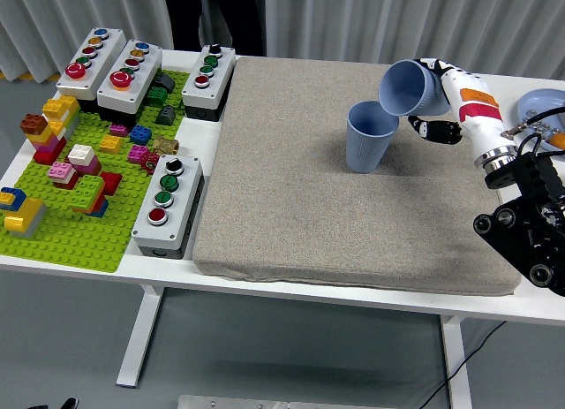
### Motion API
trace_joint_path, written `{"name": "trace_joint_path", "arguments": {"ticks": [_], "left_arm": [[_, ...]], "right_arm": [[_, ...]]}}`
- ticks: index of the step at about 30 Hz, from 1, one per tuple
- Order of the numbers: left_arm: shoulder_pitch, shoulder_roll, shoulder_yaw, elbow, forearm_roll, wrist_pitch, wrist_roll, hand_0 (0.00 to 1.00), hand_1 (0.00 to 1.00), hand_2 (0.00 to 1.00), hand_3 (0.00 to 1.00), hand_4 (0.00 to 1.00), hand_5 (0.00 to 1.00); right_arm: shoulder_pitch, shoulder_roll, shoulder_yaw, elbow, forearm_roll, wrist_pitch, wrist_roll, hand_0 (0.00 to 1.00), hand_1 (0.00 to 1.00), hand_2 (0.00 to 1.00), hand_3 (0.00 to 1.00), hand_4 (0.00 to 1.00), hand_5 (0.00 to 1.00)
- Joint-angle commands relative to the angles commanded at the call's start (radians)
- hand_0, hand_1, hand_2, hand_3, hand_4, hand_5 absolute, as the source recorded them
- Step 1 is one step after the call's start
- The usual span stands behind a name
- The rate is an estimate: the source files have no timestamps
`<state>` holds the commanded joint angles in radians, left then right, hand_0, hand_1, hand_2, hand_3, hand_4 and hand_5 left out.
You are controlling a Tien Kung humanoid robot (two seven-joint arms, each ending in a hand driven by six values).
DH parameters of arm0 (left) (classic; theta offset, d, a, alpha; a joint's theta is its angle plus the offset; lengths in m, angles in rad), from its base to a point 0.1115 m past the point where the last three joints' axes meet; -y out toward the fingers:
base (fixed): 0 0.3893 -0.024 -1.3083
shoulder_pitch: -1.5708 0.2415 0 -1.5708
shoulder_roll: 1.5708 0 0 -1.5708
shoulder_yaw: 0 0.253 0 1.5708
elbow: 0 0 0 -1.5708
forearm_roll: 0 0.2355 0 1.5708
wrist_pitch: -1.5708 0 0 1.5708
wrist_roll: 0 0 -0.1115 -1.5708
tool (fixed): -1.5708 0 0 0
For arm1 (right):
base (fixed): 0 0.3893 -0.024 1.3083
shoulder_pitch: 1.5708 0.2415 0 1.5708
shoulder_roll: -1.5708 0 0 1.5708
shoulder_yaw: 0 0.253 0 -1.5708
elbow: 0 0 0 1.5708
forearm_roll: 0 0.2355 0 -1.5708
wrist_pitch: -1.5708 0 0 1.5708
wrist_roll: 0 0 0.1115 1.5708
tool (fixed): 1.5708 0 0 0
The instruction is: Pick cup pour cup place
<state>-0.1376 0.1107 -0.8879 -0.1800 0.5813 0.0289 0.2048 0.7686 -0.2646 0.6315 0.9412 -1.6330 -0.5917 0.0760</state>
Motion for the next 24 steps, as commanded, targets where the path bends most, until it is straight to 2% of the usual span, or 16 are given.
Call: {"name": "trace_joint_path", "arguments": {"ticks": [24], "left_arm": [[-0.001, 0.0, -0.005, 0.0, 0.005, 0.001, 0.001, 0.762, 0.806, 0.842, 0.764, 0.509, 0.932]], "right_arm": [[0.017, 0.001, -0.021, -0.024, -0.056, -0.01, -0.01, 0.755, 0.661, 0.579, 0.664, 0.688, 0.096]]}}
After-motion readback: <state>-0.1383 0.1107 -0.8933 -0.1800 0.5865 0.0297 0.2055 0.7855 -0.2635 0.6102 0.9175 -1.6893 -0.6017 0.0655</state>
